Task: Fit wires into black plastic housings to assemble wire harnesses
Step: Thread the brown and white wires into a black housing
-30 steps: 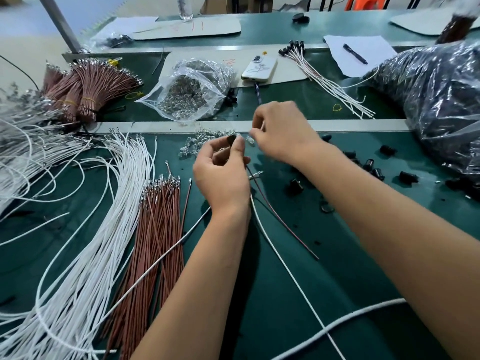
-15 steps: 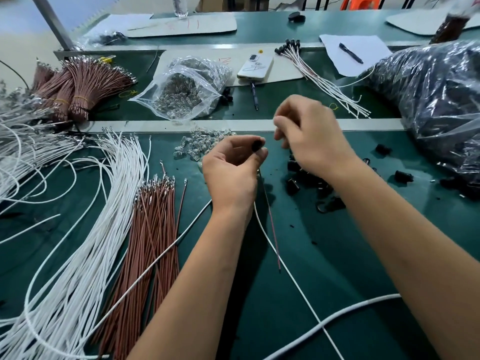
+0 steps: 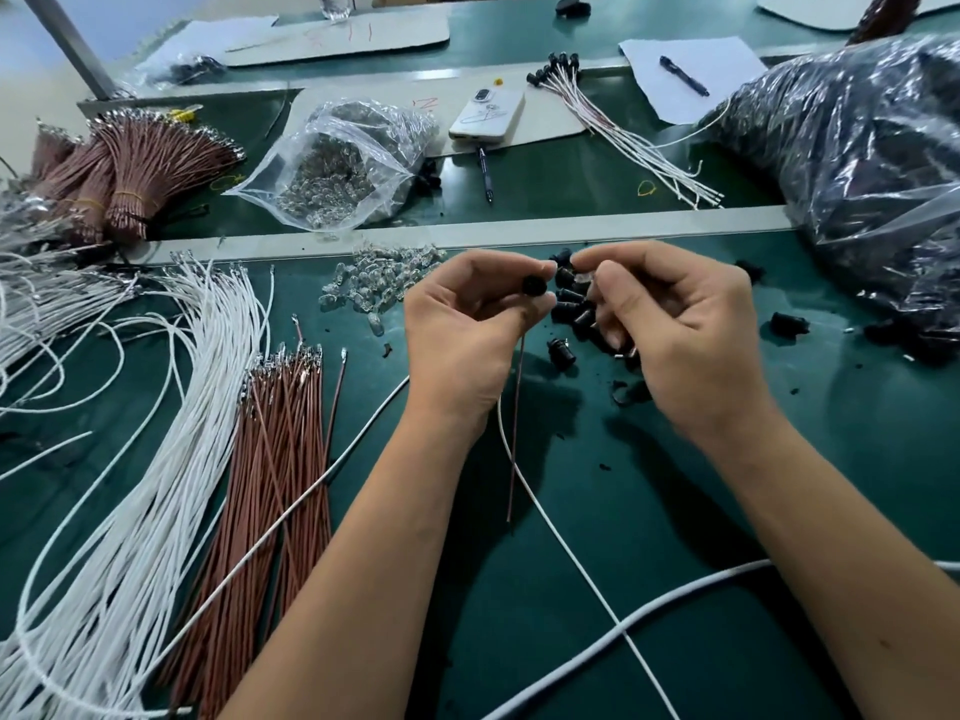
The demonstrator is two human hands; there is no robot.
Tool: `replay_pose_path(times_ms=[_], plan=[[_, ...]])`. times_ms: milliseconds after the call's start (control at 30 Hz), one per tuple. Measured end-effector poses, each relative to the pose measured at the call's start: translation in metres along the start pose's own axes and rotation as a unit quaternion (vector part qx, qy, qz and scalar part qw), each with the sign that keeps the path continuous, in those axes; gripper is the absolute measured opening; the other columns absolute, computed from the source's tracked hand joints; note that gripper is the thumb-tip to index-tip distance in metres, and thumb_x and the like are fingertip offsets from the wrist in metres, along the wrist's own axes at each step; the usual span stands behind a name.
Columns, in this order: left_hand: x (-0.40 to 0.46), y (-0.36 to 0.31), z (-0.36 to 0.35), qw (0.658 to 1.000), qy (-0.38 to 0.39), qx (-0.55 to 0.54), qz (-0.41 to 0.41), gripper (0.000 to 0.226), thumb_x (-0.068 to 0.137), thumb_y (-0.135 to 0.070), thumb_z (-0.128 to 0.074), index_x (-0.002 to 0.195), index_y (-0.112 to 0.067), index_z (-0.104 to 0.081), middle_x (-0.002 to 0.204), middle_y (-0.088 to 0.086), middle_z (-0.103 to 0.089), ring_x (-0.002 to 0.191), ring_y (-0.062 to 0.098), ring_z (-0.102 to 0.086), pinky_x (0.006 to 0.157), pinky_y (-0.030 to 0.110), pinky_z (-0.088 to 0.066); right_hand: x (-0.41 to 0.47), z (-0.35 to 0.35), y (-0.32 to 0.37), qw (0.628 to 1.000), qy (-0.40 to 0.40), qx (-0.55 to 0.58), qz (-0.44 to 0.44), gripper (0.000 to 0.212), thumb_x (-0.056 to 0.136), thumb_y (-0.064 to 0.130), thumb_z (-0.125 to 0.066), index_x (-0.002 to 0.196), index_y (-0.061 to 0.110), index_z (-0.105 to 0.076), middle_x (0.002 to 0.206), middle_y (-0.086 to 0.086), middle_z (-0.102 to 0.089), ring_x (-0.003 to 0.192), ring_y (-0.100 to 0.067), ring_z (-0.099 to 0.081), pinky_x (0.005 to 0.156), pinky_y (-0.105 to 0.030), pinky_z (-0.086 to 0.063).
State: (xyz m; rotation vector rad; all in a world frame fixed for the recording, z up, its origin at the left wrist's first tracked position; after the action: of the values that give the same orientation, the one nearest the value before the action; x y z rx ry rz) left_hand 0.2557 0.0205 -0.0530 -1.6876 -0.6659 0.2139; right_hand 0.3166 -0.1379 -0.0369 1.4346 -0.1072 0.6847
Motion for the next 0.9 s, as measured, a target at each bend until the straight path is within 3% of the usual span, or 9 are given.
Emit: replay_pose_path(times_ms=[233, 467, 667, 767, 900], plan=[[0.0, -0.003, -0.001, 0.999, 0.017, -0.033, 0.014, 0.04, 0.074, 0.021, -0.075, 0.093, -0.008, -0.054, 0.089, 0.014, -0.078, 0.083, 0.022, -0.076, 0.078, 0.03, -0.059, -0.004, -0.001, 0.011, 0.996, -0.026, -0.05, 0.068, 0.007, 0.099, 0.013, -0.069, 0.104, 0.011, -0.072, 0.081, 0.006, -0.071, 0.066, -0.019, -0.068, 0.065, -0.025, -0.053], [-0.001, 0.0, -0.003, 0.999, 0.043, -0.024, 0.006, 0.039, 0.074, 0.018, -0.077, 0.092, -0.005, -0.053, 0.089, 0.016, -0.077, 0.077, 0.023, -0.074, 0.075, 0.031, -0.058, -0.008, -0.006, 0.025, 0.982, -0.012, -0.128, 0.139, 0.009, 0.1, 0.01, -0.069, 0.103, 0.004, -0.075, 0.087, 0.009, -0.07, 0.074, -0.007, -0.068, 0.069, -0.028, -0.055], [0.001, -0.001, 0.001, 0.997, 0.044, 0.063, -0.022, 0.03, 0.072, 0.014, -0.08, 0.09, 0.0, -0.06, 0.089, 0.019, -0.076, 0.084, 0.031, -0.075, 0.084, 0.043, -0.061, -0.008, -0.009, 0.031, 0.963, 0.005, -0.208, 0.172, 0.008, 0.097, 0.001, -0.069, 0.1, 0.001, -0.076, 0.087, 0.001, -0.071, 0.077, -0.011, -0.066, 0.073, -0.028, -0.055], [0.002, -0.003, 0.001, 0.991, 0.048, 0.117, -0.049, 0.024, 0.071, 0.011, -0.082, 0.083, -0.006, -0.069, 0.085, 0.012, -0.076, 0.082, 0.025, -0.075, 0.081, 0.035, -0.06, -0.007, -0.009, 0.032, 0.957, 0.006, -0.235, 0.172, 0.008, 0.093, -0.002, -0.071, 0.096, 0.001, -0.077, 0.086, -0.004, -0.073, 0.077, -0.015, -0.066, 0.074, -0.021, -0.051], [0.002, -0.004, 0.001, 0.987, 0.056, 0.138, -0.064, 0.029, 0.07, 0.009, -0.084, 0.079, -0.017, -0.073, 0.082, 0.006, -0.077, 0.079, 0.022, -0.075, 0.079, 0.034, -0.06, -0.005, -0.006, 0.028, 0.963, 0.008, -0.226, 0.15, 0.008, 0.091, -0.002, -0.073, 0.095, 0.002, -0.078, 0.083, -0.002, -0.073, 0.075, -0.011, -0.067, 0.072, -0.018, -0.051]])
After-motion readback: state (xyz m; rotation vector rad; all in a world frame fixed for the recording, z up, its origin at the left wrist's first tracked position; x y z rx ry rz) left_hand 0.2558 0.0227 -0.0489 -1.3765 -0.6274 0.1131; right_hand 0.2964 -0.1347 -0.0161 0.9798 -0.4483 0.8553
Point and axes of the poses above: each hand's wrist, its own x-axis towards the middle knuckle, its own z-axis out of the back of the hand, y = z × x, the point moved 6 cm from there along x, towards the middle knuckle
